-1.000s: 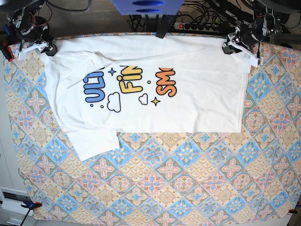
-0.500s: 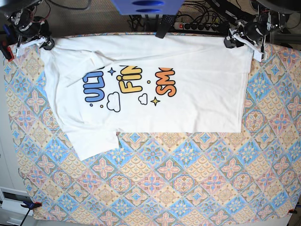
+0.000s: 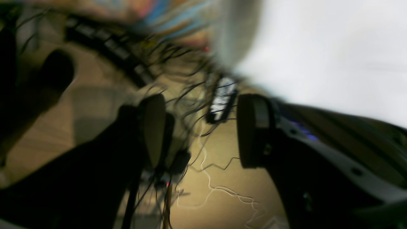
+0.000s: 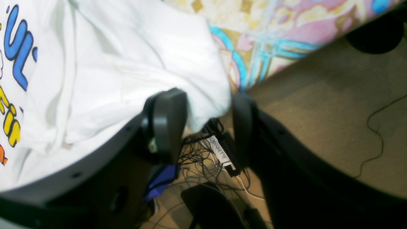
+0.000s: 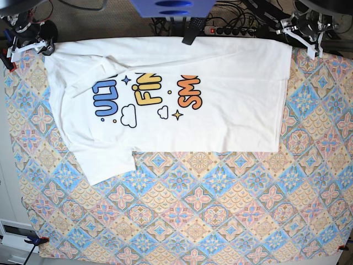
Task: Fold the T-shirt properly
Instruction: 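Open both grippers and raise them off the shirt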
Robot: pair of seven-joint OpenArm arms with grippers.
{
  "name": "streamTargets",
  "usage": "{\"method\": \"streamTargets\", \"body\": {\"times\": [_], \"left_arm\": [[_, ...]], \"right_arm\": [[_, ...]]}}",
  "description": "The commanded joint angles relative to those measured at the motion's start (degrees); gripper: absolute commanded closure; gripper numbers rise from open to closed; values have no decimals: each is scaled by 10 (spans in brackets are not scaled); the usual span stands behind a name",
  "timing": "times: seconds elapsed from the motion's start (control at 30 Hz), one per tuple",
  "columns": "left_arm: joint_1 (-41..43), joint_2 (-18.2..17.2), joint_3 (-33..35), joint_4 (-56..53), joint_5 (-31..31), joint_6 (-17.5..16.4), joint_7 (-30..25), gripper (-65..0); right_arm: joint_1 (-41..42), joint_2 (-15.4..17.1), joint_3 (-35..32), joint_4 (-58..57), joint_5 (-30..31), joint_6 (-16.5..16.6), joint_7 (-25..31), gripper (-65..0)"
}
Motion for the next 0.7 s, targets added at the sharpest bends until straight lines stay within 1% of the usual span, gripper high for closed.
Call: {"method": "streamTargets", "body": {"times": [0.0, 0.1, 0.27, 0.33, 0.43, 0.5, 0.53, 0.67], "left_arm": [[4, -6, -17, 6, -5, -4, 0, -351], [4, -5, -35, 7, -5, -4, 1, -351], [4, -5, -63, 7, -5, -5, 1, -353], [4, -5, -72, 7, -5, -5, 1, -354], [4, -3, -105, 7, -5, -5, 0, -352], [3, 17, -143, 7, -5, -5, 0, -353], [2, 20, -159, 7, -5, -5, 1, -353], [-7, 21, -209, 10, -5, -5, 1, -354]], "right_arm": [[-4, 10, 6, 8, 8, 2, 7, -259], [-4, 9, 7, 8, 8, 2, 7, -270], [-4, 9, 22, 33, 8, 0, 7, -365], [-4, 9, 23, 47, 8, 0, 7, -387], [-9, 9, 28, 55, 8, 0, 7, -393], [-11, 9, 41, 56, 8, 0, 7, -393], [-11, 9, 46, 56, 8, 0, 7, -393], [-8, 9, 75, 56, 8, 0, 7, -393]]}}
